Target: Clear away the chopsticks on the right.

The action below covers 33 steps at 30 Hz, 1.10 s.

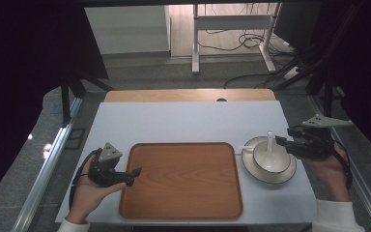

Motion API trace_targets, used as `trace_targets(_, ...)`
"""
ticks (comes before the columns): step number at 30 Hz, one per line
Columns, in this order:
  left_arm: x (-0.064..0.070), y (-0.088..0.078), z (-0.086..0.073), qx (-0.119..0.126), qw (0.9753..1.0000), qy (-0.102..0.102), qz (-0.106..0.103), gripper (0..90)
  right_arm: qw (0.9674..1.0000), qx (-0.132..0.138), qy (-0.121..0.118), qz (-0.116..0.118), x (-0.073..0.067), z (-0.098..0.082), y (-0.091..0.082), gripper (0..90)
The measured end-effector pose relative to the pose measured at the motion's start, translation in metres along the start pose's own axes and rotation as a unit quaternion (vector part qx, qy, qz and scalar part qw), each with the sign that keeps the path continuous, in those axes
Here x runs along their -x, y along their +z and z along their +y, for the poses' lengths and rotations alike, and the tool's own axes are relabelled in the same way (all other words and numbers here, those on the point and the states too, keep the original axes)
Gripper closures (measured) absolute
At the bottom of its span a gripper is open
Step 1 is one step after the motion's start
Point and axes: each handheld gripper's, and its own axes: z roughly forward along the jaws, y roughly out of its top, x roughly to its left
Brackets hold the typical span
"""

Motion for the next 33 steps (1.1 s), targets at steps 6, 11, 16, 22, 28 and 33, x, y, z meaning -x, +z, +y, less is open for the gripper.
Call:
trace_targets(6, -0.002, 0.004, -0.001, -0.007, 1.0000, 0.001, 0.001, 12.2, 0.9993, -0.025, 0.020, -0.019, 0.016, -0.007, 0.005, 49.6)
trace_targets(11, -0.002, 0.003, -0.001, -0.006, 1.0000, 0.002, 0.000, 12.2, 0.9963, -0.068, 0.020, -0.048, 0.030, -0.015, 0.019, 53.8)
trace_targets(16, -0.002, 0.002, -0.001, -0.004, 1.0000, 0.000, 0.000, 12.2, 0.9942, -0.083, 0.038, -0.055, 0.045, -0.022, 0.023, 58.8)
trace_targets(22, -0.002, 0.004, -0.002, -0.009, 0.9999, 0.004, -0.002, 12.3, 0.9897, -0.114, 0.054, -0.068, 0.059, -0.027, 0.032, 68.6)
trace_targets(28, -0.001, 0.004, -0.002, -0.010, 0.9999, 0.005, -0.001, 12.4, 0.9849, -0.146, 0.046, -0.081, 0.067, -0.030, 0.046, 80.4)
trace_targets(33, 0.000, 0.004, -0.002, -0.011, 0.9999, 0.007, 0.000, 12.7, 0.9820, -0.165, 0.042, -0.081, 0.074, -0.030, 0.060, 89.7)
